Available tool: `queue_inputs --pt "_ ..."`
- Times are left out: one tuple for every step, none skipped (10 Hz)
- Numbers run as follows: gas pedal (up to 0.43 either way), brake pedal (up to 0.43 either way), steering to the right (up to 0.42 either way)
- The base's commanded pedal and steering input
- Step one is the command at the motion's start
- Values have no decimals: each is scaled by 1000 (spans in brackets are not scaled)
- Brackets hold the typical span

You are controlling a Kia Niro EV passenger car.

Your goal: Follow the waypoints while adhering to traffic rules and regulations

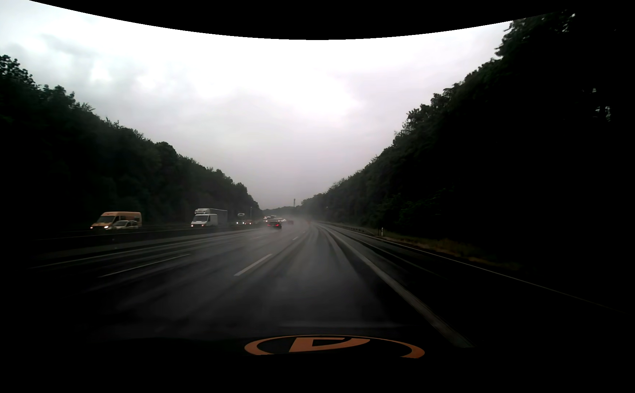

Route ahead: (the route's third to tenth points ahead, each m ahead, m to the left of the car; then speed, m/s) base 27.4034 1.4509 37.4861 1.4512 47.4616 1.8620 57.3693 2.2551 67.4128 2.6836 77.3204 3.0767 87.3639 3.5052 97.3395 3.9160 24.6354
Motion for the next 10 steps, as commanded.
queue_inputs --pt "39 0 -3" --pt "39 0 -3" --pt "39 0 -3" --pt "39 0 -4" --pt "39 0 -4" --pt "39 0 -4" --pt "39 0 -5" --pt "39 0 -6" --pt "39 0 -6" --pt "39 0 -6"
